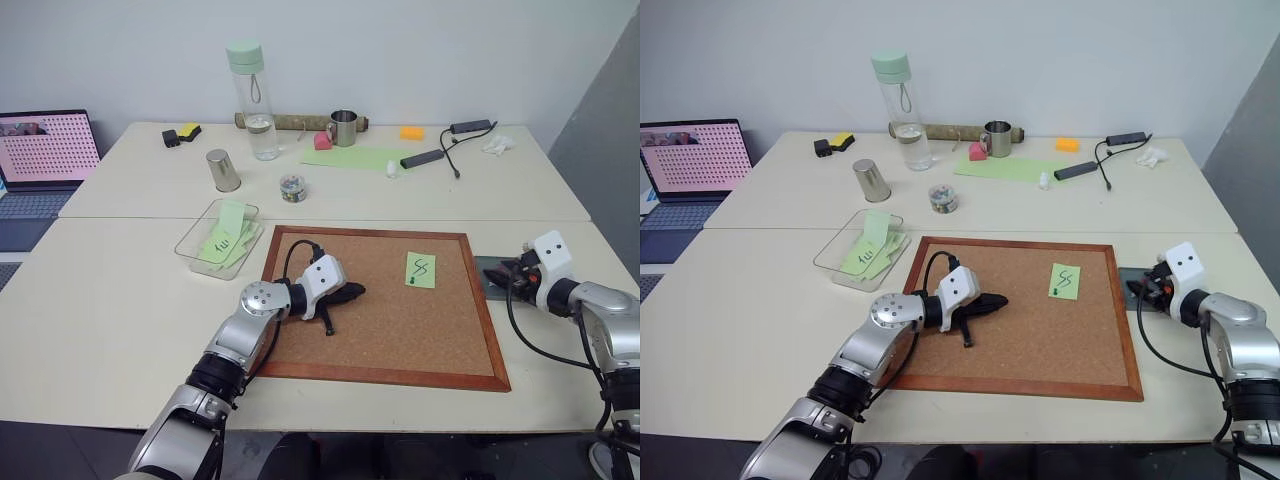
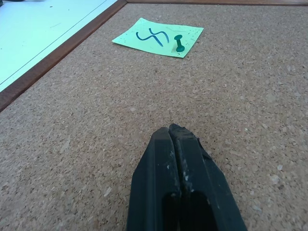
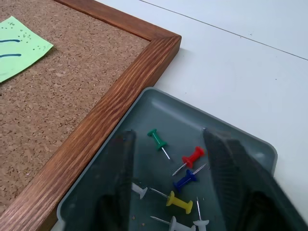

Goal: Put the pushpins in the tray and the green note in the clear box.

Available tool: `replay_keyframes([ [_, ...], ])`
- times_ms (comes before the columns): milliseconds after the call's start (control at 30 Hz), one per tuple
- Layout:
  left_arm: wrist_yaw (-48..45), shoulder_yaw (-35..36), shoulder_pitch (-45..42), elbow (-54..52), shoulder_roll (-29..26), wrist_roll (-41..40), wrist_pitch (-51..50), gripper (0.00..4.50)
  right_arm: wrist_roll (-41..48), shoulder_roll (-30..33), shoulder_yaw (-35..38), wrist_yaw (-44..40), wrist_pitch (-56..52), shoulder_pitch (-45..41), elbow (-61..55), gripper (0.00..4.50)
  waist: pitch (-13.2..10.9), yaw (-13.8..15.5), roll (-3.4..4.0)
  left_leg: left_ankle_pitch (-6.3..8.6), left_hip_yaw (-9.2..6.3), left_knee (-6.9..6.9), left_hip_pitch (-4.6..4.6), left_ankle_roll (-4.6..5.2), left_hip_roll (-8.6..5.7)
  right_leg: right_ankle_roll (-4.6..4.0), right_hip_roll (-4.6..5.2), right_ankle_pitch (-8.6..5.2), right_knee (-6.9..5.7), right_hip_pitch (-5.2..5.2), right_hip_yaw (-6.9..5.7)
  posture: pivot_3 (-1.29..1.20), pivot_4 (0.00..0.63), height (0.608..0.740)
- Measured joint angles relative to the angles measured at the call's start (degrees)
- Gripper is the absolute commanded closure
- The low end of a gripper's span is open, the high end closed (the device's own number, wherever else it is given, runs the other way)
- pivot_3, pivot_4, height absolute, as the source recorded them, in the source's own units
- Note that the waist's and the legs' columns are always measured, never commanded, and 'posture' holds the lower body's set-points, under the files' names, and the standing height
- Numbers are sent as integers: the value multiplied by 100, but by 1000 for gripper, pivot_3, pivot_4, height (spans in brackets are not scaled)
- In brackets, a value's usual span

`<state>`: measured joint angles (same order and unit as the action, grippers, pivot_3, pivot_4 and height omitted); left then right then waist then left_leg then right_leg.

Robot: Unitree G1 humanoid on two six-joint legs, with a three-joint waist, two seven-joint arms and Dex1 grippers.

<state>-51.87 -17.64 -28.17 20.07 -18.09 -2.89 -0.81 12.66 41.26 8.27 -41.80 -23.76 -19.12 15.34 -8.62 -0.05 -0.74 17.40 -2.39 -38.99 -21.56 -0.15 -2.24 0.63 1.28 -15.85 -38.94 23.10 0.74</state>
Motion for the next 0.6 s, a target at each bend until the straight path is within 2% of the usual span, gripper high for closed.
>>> replay_keyframes([
  [133, -3, 0, -2, 5, -1, 0, 2, 4500, 47, 155, 0, -258, -5, -1, -325, 654, 0, 1, 0, 0, 0, 0, 0, 0, 0, 0, 0, 0, 0, 0, 0, 0, 150, 740],
  [267, -6, 0, -5, 15, -3, 0, 10, 4500, 288, 223, -193, -814, -62, 38, -1165, 654, 0, 0, 0, 0, -3, 0, 1, 0, 1, 0, -1, 0, 0, -2, -2, 0, 150, 740],
  [367, -8, -18, -36, 48, 0, 0, 14, 4500, 396, 23, -526, -959, -81, 40, -1650, 654, 1, 1, -4, 0, -4, -1, 2, 0, 0, 1, 0, 0, 1, -4, -3, 0, 150, 740],
  [600, -9, -46, -69, 73, -1, 1, 23, 4500, 198, -527, -1099, -884, -25, -97, -1474, 654, 2, 6, -7, 0, -5, -1, 3, 0, 0, 1, 0, 0, 1, -3, -2, 0, 150, 740],
])
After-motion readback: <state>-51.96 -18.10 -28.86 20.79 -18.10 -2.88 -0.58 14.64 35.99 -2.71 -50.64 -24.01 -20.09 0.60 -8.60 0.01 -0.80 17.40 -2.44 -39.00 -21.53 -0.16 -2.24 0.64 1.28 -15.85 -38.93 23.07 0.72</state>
